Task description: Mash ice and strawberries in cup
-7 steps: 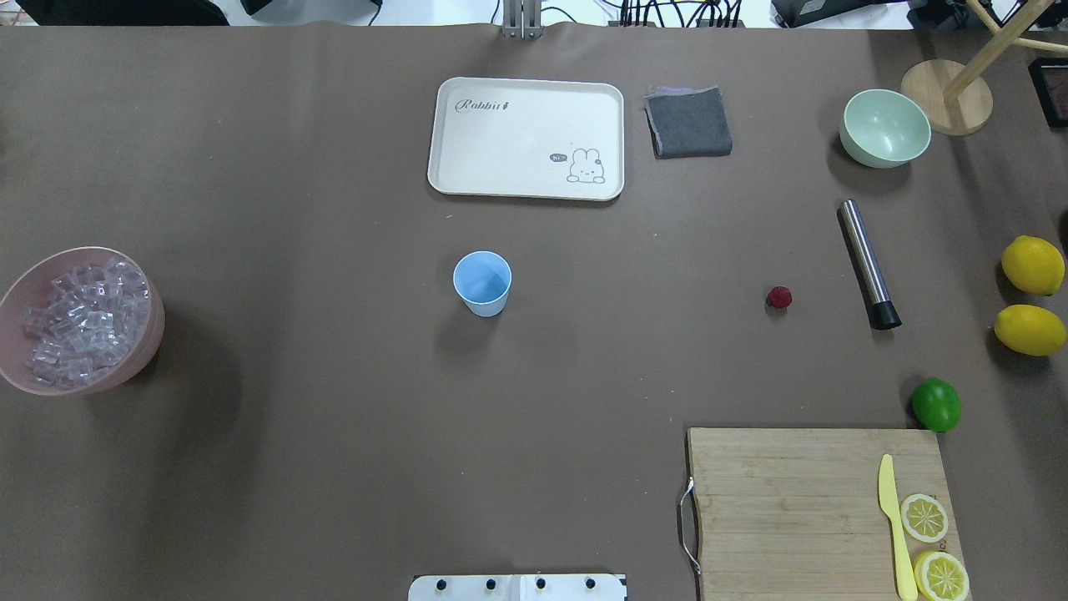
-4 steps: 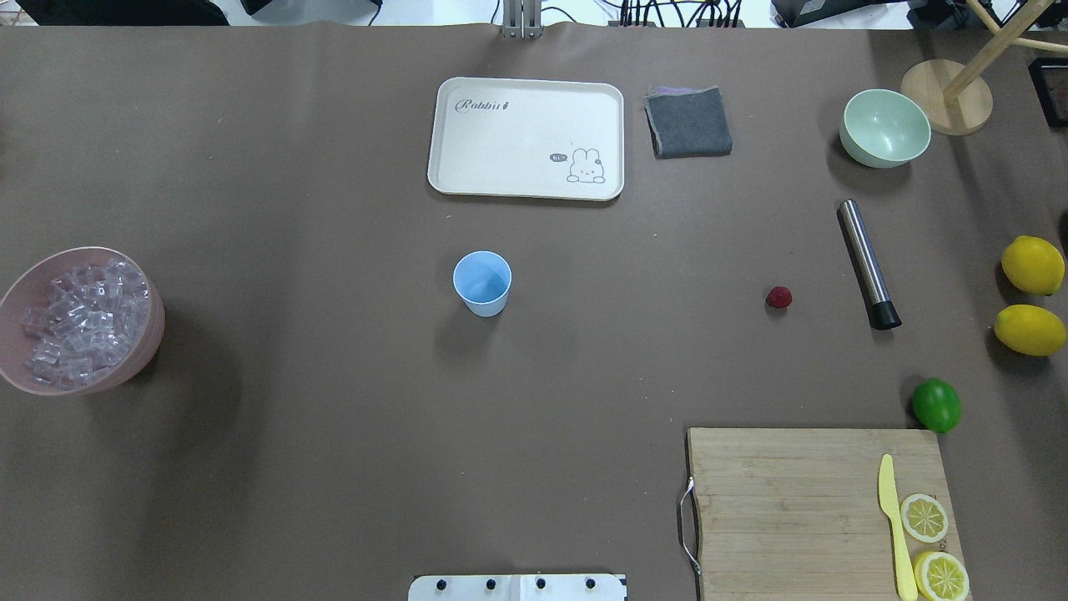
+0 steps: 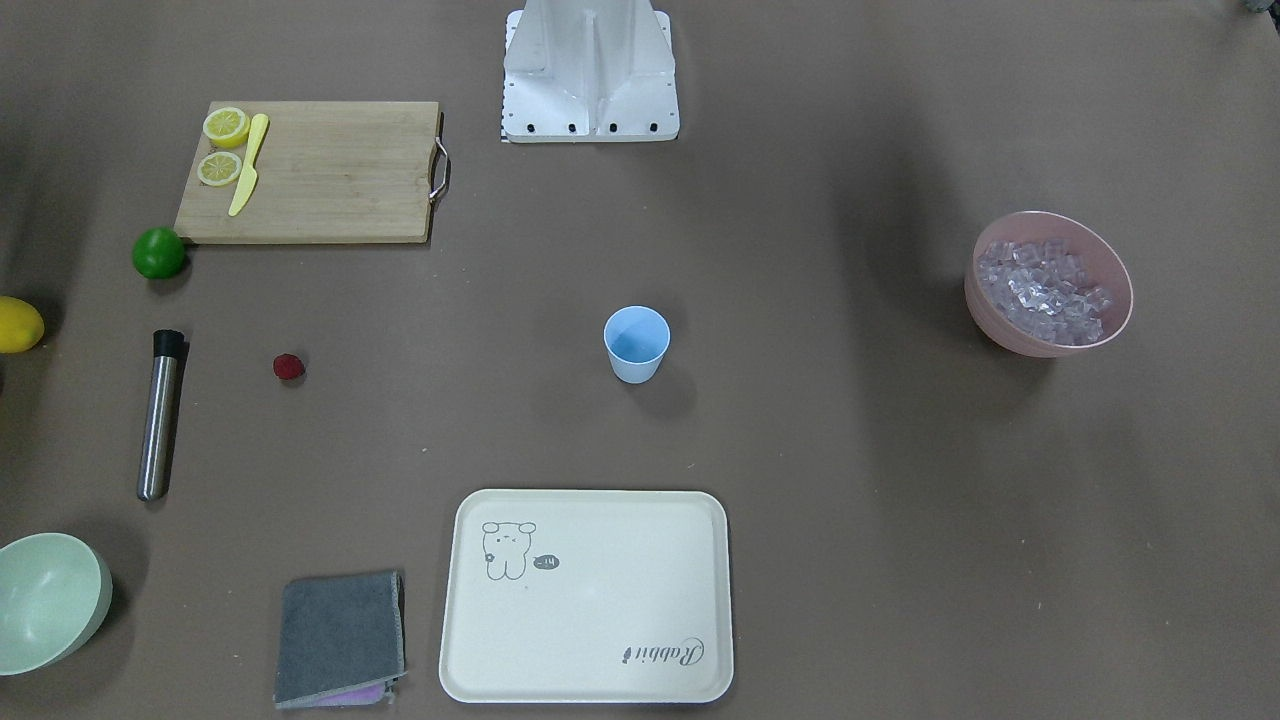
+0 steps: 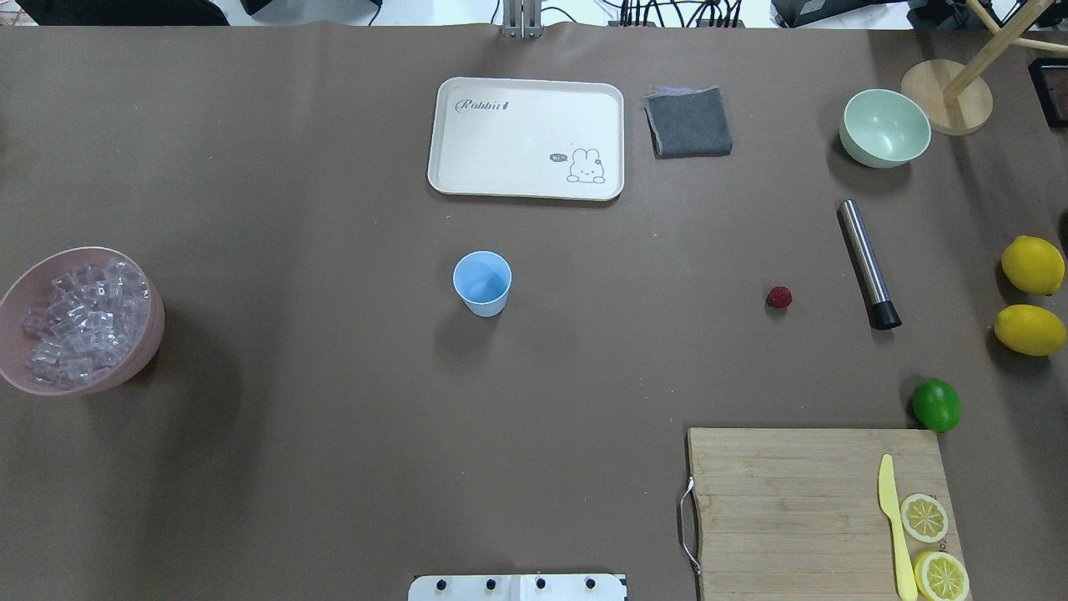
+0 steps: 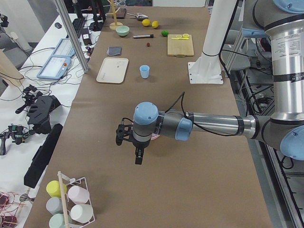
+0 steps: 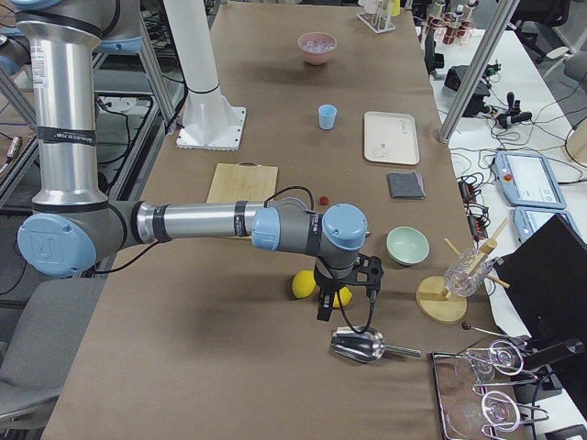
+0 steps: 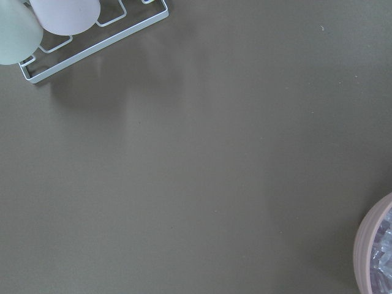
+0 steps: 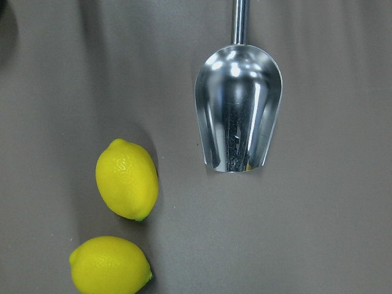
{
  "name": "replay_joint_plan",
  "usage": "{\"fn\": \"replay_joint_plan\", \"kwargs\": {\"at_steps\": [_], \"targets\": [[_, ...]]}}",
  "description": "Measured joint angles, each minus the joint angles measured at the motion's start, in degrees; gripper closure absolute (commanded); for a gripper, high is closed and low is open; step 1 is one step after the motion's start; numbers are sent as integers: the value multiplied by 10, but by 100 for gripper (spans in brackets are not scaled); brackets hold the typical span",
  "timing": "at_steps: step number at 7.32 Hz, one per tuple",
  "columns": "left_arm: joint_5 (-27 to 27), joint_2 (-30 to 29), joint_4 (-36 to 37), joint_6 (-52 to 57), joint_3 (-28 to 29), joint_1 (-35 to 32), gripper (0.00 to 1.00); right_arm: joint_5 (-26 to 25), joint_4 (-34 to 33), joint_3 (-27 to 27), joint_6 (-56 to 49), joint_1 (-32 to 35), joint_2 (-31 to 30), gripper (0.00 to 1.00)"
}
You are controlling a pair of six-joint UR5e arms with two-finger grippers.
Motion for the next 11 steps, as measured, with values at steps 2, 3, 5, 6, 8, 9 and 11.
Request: {"fn": "replay_joint_plan", "kwargs": {"at_steps": [2,3,5,6,8,9,11], "targets": [[0,-5,0,1,2,0,2,0,0,-1,-1,0,0,0],[0,-6,0,1,1,1,2,0,0,0,-1,0,-1,0],[1,-8,-1,1,-3,1,2,0,0,1,0,0,-1,0],[1,-8,-3,1,-3,1,2,0,0,2,0,0,0,0],[-2,-15,-8,0,-2,1,2,-2,0,0,2,0,2,0],[-1,-19,-9,1,2,1,2,-2,0,0,3,0,5,0],[-3,-22,-10,1,3,1,2,-2,0,1,4,0,14,0]]}}
